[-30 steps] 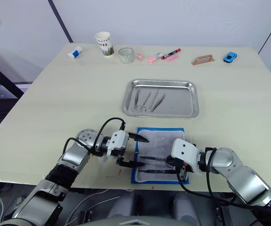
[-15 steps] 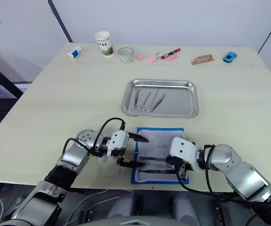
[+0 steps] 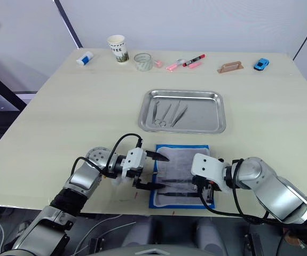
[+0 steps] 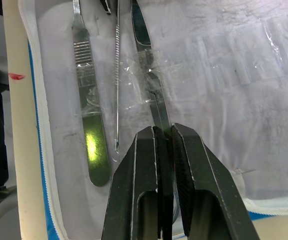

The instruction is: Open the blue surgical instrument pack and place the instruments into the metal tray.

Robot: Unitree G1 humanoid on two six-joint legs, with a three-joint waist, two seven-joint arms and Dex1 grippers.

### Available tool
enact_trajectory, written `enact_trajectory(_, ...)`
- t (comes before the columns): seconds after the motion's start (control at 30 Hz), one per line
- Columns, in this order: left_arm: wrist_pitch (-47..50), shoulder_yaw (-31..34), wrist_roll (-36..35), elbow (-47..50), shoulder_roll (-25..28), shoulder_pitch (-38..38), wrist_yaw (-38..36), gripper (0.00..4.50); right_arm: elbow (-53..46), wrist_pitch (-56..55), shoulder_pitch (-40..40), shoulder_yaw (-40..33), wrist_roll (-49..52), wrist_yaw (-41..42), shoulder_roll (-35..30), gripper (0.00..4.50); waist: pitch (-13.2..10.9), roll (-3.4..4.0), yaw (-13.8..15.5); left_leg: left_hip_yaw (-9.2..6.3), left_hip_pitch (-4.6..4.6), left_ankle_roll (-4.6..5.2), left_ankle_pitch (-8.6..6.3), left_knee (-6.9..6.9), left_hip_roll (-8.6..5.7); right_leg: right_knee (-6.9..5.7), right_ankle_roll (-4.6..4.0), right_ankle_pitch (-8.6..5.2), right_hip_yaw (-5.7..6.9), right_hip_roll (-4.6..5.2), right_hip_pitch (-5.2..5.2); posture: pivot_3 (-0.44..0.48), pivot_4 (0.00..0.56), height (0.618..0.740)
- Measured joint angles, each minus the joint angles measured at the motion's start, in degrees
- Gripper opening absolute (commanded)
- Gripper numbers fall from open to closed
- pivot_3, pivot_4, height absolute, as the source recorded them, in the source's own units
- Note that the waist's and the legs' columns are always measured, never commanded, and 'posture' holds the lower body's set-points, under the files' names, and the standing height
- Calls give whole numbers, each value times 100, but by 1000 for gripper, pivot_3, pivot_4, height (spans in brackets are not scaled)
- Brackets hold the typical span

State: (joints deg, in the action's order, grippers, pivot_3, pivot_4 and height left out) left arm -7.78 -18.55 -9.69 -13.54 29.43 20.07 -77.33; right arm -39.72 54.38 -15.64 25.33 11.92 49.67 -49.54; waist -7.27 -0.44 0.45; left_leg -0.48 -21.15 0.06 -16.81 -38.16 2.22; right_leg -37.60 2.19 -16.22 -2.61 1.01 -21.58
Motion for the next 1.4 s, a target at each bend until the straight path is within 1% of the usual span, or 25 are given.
enact_trajectory(0.3,7,0,9,-3,-17,5,3,4500,-165,273,-104,15,81,16,-193,12,-1,1,5,0,-2,1,0,0,0,2,-1,-1,1,2,0,0,150,740)
enact_trajectory(0.47,0,0,28,-10,-42,6,4,4500,-199,299,-103,-123,175,68,-404,12,-2,2,17,0,-3,1,0,0,-1,3,-1,-2,2,4,0,0,150,740)
enact_trajectory(0.73,-4,3,37,-13,-62,5,6,4500,-85,-91,113,-447,246,272,-884,12,-4,3,22,3,-5,2,-1,0,-2,9,-1,-4,2,7,0,0,150,740)
enact_trajectory(0.83,-4,2,38,-17,-63,6,7,4500,-58,-123,138,-510,254,317,-898,12,-4,3,17,2,-5,2,-1,-1,-1,9,0,-4,1,6,0,0,150,740)
enact_trajectory(0.87,-8,2,39,-19,-80,6,14,4500,159,-606,415,-858,269,518,-1284,12,-6,5,26,4,-8,2,-1,-1,-2,13,1,-4,2,8,0,0,150,740)
enact_trajectory(1.0,-15,-1,39,-28,-86,8,20,4500,479,-1058,816,-1474,304,757,-1571,12,-6,6,27,4,-8,3,-2,-1,-2,12,2,-4,1,8,0,0,150,740)
enact_trajectory(1.1,-42,-5,40,-60,-107,34,9,4500,805,-1707,1304,-2054,397,1078,-1750,12,-5,6,39,4,-10,3,-2,-1,-2,16,4,-3,4,7,1,0,150,740)
enact_trajectory(1.2,-56,-4,42,-112,-127,58,5,4500,1001,-1938,1495,-2397,558,1255,-1696,12,-6,6,33,7,-8,4,-2,-2,-2,15,10,-1,0,6,1,0,150,740)
enact_trajectory(1.3,-76,-7,43,-178,-156,98,-8,4500,1117,-1617,1347,-2943,1164,1076,-1065,12,-13,-7,35,5,-9,4,-2,-4,-3,13,11,3,-2,3,3,0,150,740)
enact_trajectory(1.33,-107,-10,43,-199,-162,110,-12,4500,1111,-1395,1099,-3105,1422,765,-617,12,-14,-7,34,4,-11,3,-2,-5,-3,13,11,4,-2,1,3,0,150,740)
enact_trajectory(1.4,-125,-18,45,-208,-178,113,-11,4500,1097,-1225,932,-3114,1565,550,-435,12,-14,-2,42,0,-13,4,-2,-5,-7,13,12,4,-3,3,2,0,150,740)
